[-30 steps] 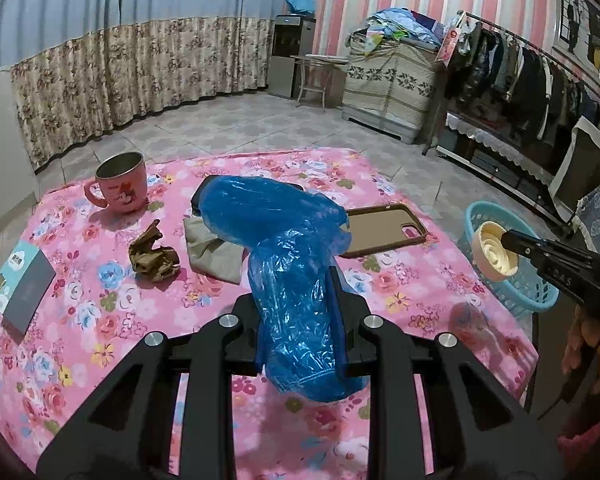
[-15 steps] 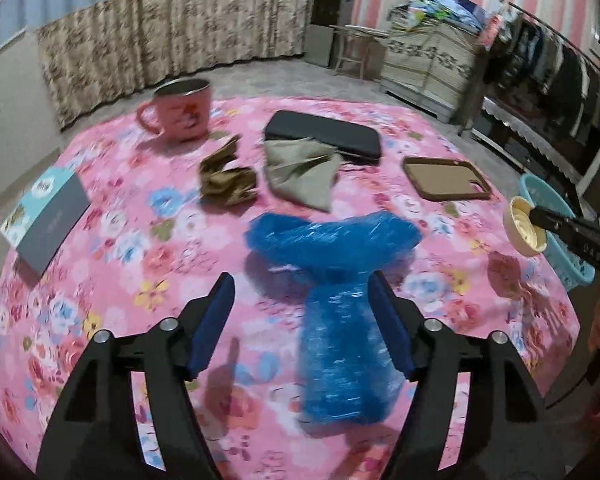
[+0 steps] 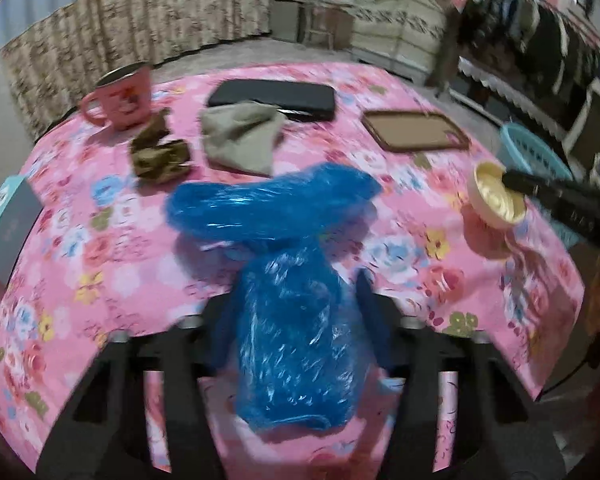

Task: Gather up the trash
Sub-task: 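Carry the blue bag and gold lid over the light-blue basket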

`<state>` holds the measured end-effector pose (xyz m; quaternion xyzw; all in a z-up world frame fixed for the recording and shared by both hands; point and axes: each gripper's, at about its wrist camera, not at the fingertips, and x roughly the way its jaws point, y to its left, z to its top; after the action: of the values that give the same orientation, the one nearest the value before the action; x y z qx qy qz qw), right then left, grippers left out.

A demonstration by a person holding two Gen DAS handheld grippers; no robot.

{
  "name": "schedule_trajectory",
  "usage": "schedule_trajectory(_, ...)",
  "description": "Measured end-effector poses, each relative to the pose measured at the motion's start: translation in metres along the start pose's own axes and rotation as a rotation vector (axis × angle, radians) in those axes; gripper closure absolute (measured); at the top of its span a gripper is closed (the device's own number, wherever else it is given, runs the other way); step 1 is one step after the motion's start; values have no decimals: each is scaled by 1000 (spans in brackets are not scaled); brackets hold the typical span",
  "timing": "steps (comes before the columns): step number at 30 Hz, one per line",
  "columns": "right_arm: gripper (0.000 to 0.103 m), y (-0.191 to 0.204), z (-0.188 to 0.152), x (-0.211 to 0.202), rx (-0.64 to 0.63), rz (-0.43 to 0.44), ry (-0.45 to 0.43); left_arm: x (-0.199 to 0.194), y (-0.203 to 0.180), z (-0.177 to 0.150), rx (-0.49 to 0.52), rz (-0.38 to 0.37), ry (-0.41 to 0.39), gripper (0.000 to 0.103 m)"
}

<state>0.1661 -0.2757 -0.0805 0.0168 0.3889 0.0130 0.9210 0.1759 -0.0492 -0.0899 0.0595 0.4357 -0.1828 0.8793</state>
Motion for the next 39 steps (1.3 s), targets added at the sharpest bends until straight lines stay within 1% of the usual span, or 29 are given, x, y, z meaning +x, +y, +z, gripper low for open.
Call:
schedule_trajectory(1,98,0,-1,-3,-3,-1,-4,2,-2,1,16,11,-1,78)
schedule_trajectory(2,98,-1,0,-6,-7,-3,-9,2,-3,3,28,39,-9,86)
schedule_trajectory(3,98,-3,0,-9,-10,-7,-15,1,-3,4,34,66,-19,90)
schedule_trajectory(4,98,-6,0,-14,-11,-12,-26,-2,-2,7,35,84,-35,90)
schedule_trajectory(7,98,-19,4,-29,8,-20,-52,-26,2,19,-6,64,-119,91)
schedule_trajectory(10,98,-39,9,-44,44,-31,-83,-39,-6,31,-1,66,-162,91)
schedule_trajectory(15,98,-78,15,-71,92,-76,-131,-52,-45,55,48,33,-222,91)
schedule_trajectory(20,98,-125,14,-91,158,-148,-158,-53,-96,77,110,-38,-270,91)
schedule_trajectory(27,98,-182,5,-100,237,-231,-160,-33,-164,95,183,-144,-280,91)
schedule_trajectory(30,98,-203,-1,-98,260,-265,-151,-20,-184,96,197,-178,-260,91)
schedule_trajectory(33,98,-218,-7,-95,289,-282,-141,-7,-206,98,220,-215,-236,91)
schedule_trajectory(36,98,-232,-11,-90,317,-294,-129,2,-229,101,249,-243,-232,91)
schedule_trajectory(39,98,-244,-14,-85,331,-297,-112,13,-248,108,257,-271,-221,91)
